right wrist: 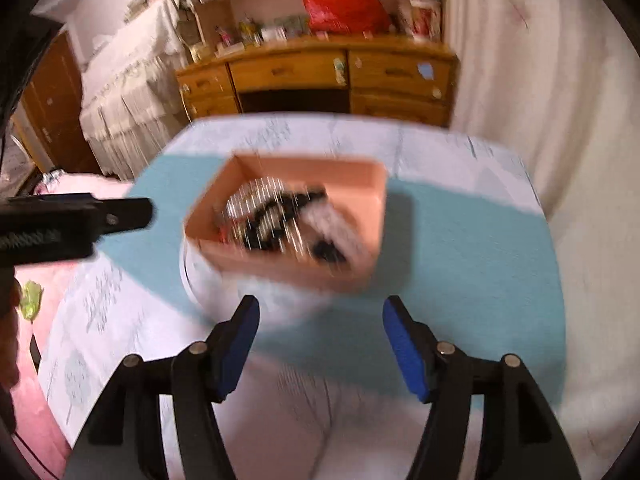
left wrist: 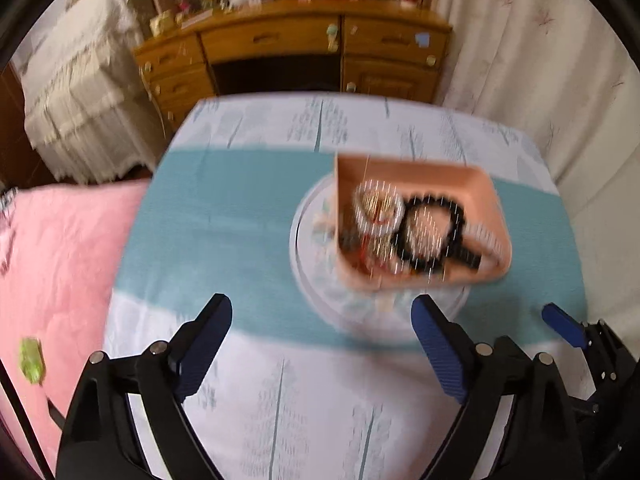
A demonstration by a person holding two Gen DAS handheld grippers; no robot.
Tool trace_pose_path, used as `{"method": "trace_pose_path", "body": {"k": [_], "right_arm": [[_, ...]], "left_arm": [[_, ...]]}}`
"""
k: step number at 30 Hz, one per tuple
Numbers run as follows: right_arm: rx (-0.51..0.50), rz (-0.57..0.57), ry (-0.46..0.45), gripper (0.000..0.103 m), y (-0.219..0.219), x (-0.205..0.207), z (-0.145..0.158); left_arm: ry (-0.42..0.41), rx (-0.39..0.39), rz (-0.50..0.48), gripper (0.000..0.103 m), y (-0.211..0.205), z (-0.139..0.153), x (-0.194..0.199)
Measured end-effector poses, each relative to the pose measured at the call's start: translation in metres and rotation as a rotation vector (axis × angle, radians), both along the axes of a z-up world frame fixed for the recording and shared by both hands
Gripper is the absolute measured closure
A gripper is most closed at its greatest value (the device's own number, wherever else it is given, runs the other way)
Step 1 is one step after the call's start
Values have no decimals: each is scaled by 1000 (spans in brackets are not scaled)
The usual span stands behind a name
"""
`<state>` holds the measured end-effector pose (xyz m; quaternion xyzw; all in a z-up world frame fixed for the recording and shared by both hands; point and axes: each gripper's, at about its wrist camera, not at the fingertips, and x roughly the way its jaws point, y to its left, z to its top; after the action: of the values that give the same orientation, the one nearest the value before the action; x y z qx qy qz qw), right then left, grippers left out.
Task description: Organize jewelry
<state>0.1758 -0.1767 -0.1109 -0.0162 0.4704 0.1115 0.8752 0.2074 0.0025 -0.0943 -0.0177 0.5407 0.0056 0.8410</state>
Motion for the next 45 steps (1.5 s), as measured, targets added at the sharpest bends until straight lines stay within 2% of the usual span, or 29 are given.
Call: {"method": "trace_pose_path", "body": {"k": [2,6,8,9,12,14,17,20,24,27,29,31,33,34,37,40,42,45], "right_arm": [[-18,-16,73,30,-6,-16,-10],[-36,-61,212,26,-12,-50,-29],[-23,-93,279,16,-12,-71,-34],[-19,-116,311,15,-11,-84,-36],[-8,-118,403,9,-2,-109,-44],[8,-109,443,8,9,-126,-48],[-12,-134,423,8,23,-146,-40],[-10,-111,415,8,36,-160,-24],[-13,-65,405,8,44,-164,1],[92,-5,378,8,43,-160,30],[151,18,368,8,38,-157,51],[164,32,344,8,37,-155,70],[155,15,313,8,33,-155,93],[147,-17,305,8,31,-155,102],[133,-152,315,8,21,-154,120],[153,-256,325,8,13,-159,127],[140,-277,300,8,15,-162,126],[82,-309,266,8,16,-167,122]], "left_arm": [[53,-47,-1,13,9,-9,-15],[146,-98,-30,13,21,-22,-49],[187,-103,-64,13,27,-28,-69],[202,-91,-73,13,30,-30,-78],[223,16,-41,13,43,-36,-107],[218,27,-43,13,51,-38,-125],[229,32,-70,13,59,-36,-141],[216,24,-112,13,62,-24,-149],[120,16,-105,13,68,11,-148],[90,12,-62,13,68,38,-136],[75,-41,-53,13,69,60,-129],[77,-103,-73,13,67,82,-123],[71,-130,-106,13,61,104,-122],[54,-123,-107,12,58,114,-124],[-46,-61,-84,1,48,137,-137],[-113,13,-122,1,29,138,-150],[-127,96,-147,1,12,127,-159],[-73,98,-173,1,2,113,-161]]}}
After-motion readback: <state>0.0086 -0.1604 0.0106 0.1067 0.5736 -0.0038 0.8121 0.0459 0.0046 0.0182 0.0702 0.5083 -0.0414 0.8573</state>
